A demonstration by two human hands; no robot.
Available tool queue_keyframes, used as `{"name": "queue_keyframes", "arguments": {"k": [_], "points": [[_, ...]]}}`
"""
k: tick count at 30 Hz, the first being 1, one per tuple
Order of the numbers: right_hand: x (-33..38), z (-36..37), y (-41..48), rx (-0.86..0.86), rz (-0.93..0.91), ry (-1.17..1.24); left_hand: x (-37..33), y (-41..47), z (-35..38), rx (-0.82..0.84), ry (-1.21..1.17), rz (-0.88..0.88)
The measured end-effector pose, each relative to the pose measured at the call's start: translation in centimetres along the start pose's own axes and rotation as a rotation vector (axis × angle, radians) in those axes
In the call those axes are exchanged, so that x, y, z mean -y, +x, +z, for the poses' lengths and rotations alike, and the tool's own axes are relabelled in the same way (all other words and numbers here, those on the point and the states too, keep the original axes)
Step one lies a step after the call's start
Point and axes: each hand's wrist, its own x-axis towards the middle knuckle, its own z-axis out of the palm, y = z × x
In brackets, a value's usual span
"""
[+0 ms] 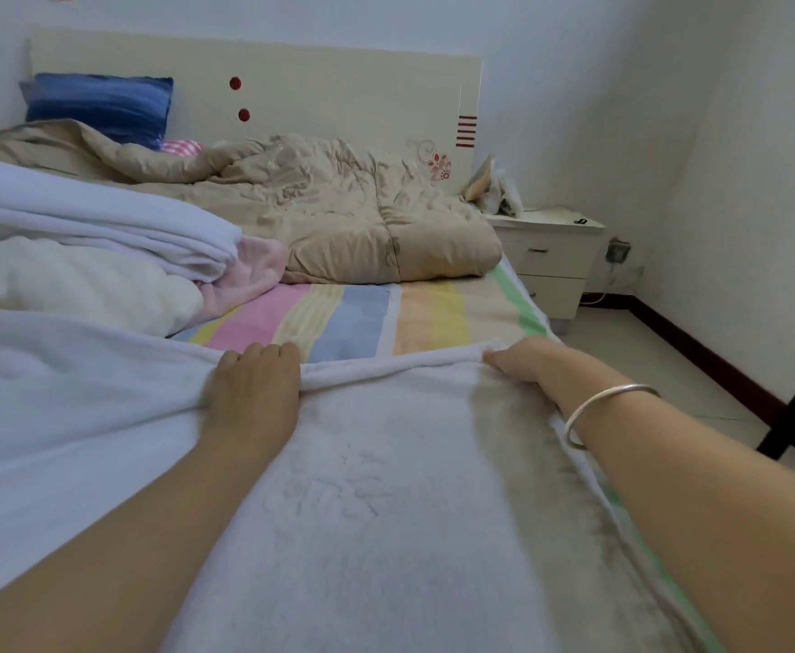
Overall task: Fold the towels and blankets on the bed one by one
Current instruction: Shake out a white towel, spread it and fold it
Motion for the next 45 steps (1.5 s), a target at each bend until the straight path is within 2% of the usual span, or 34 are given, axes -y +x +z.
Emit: {"name": "queue_keyframes", "arguments": {"k": [2, 5, 6, 8, 10, 13, 14, 16, 18, 21, 24, 28, 30, 32, 37, 39, 42, 45], "points": [[-0.6, -0.8, -0.3, 0.073, -0.015, 0.064, 0.4, 0.7, -0.5, -0.068, 0.003, 0.067], [-2.1, -1.3, 0.2, 0.146, -0.011, 0.362, 1.1, 2.1, -1.4, -0.053, 0.035, 0.056], [-2.4, -1.2, 0.3, 0.139, -0.023, 0.367, 1.3, 2.5, -1.5, -0.013, 0.038, -0.005], [-2.6, -1.0, 0.5, 0.101, -0.089, 0.212, 1.6, 3.0, -0.9, 0.004, -0.015, -0.116], [-2.2, -1.2, -0.3, 0.063, -0.116, 0.072, 1.8, 2.9, -0.4, 0.078, -0.071, -0.135], [-2.0, -2.4, -0.5, 0.127, -0.085, 0.082, 2.3, 2.7, -0.3, 0.127, -0.141, -0.079], [-2.1, -2.6, -0.5, 0.171, -0.069, 0.089, 2.8, 2.7, -0.4, 0.190, -0.194, -0.087], [-2.5, -2.7, -0.5, 0.217, -0.046, 0.099, 3.8, 2.8, -0.6, 0.339, -0.333, -0.120], [-2.7, -2.5, -0.3, 0.230, -0.054, 0.109, 4.2, 2.8, -0.7, 0.373, -0.528, -0.156], [-3.1, -1.7, 0.5, 0.116, -0.097, 0.226, 4.3, 2.9, -0.5, 0.274, -0.641, -0.137], [-3.5, -0.7, 0.9, -0.022, -0.075, 0.396, 3.6, 2.8, 0.1, 0.165, -0.503, -0.121], [-4.3, -1.8, 2.1, -0.036, -0.041, 0.679, 0.7, 4.9, 0.9, -0.009, -0.289, -0.155], [-5.2, -2.0, 2.7, -0.027, -0.005, 0.724, -1.2, 5.8, 2.1, 0.020, -0.243, -0.120], [-5.9, -1.4, 3.1, -0.002, 0.007, 0.714, -2.1, 5.8, 3.9, 0.053, -0.212, -0.051], [-5.9, -0.7, 3.9, -0.012, -0.039, 0.558, -1.8, 5.5, 5.5, 0.013, -0.162, 0.032], [-5.9, -0.3, 4.1, -0.024, -0.077, 0.547, -2.1, 5.4, 4.8, -0.039, -0.068, 0.081], [-6.1, 0.5, 3.8, -0.113, -0.130, 0.507, -3.1, 4.4, 3.6, -0.219, 0.071, 0.156], [-5.6, -0.1, 1.0, -0.224, -0.203, 0.272, -3.7, 2.8, 1.3, -0.304, 0.035, 0.259]]}}
